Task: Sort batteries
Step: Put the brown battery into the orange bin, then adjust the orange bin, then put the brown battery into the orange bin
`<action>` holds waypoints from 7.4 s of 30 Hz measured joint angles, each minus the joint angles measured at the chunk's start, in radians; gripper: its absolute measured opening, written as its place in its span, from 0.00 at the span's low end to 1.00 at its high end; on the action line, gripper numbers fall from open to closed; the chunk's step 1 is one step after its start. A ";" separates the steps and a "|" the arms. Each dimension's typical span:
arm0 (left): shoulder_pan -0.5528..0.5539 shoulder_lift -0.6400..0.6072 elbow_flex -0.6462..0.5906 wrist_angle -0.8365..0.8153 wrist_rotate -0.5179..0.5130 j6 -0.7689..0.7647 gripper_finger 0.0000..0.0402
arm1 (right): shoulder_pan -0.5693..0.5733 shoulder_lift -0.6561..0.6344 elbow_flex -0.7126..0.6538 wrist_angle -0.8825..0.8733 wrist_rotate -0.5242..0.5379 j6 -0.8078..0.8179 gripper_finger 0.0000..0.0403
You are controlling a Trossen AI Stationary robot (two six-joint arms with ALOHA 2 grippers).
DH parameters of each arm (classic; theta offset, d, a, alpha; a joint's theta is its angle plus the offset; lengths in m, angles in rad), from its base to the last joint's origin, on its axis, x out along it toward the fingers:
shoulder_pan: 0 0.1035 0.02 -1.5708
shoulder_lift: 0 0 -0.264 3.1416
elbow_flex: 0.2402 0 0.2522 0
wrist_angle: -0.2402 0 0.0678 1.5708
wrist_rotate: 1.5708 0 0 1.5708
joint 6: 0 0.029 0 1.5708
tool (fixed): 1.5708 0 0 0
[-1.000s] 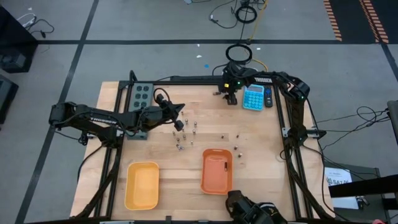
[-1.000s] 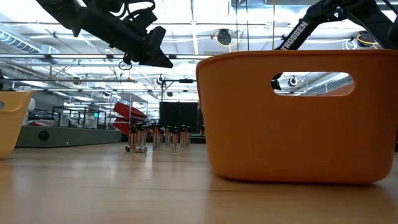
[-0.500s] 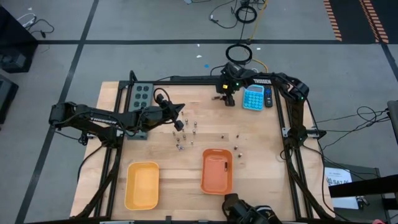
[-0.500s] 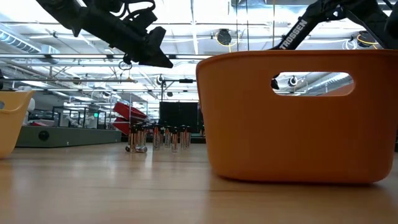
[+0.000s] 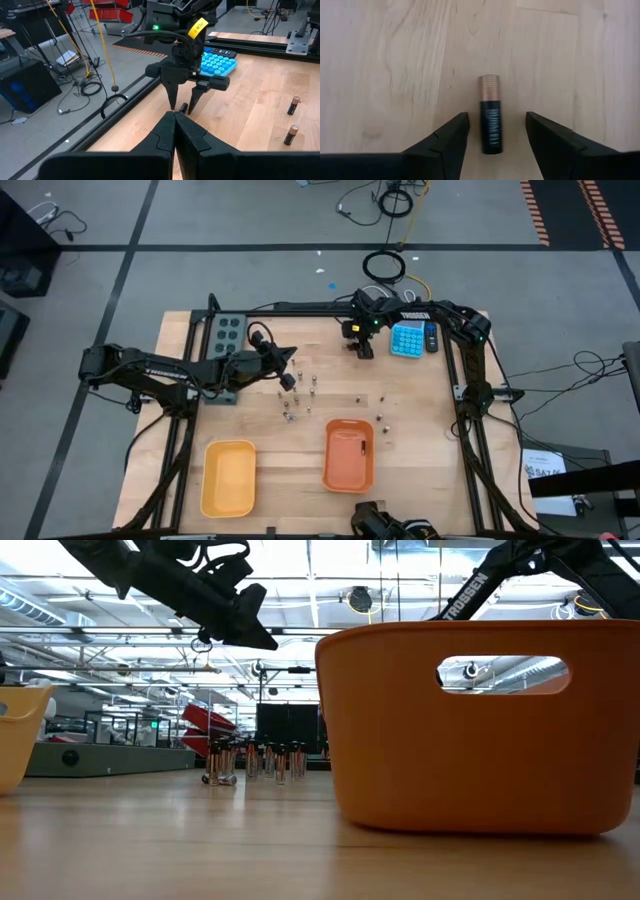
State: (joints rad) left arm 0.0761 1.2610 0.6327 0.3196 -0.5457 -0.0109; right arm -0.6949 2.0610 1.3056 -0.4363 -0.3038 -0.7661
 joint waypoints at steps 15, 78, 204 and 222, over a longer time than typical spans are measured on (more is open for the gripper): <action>0.000 0.000 0.000 0.004 0.000 -0.002 0.03 | 0.022 0.004 -0.002 -0.057 0.100 -0.002 0.06; 0.003 0.000 0.000 -0.007 0.000 0.053 0.03 | 0.826 -0.679 -0.738 0.577 0.155 0.922 0.26; 0.059 0.093 0.001 0.264 0.022 0.122 0.03 | 1.391 -0.558 -0.844 0.304 1.083 1.718 0.22; 0.056 0.093 0.001 0.275 0.127 0.121 0.03 | 1.410 -0.776 -0.844 0.278 1.064 1.539 0.05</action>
State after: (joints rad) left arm 0.1320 1.3537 0.6334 0.5941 -0.4186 0.1101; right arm 0.7148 1.2852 0.4614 -0.1583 0.7605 0.7732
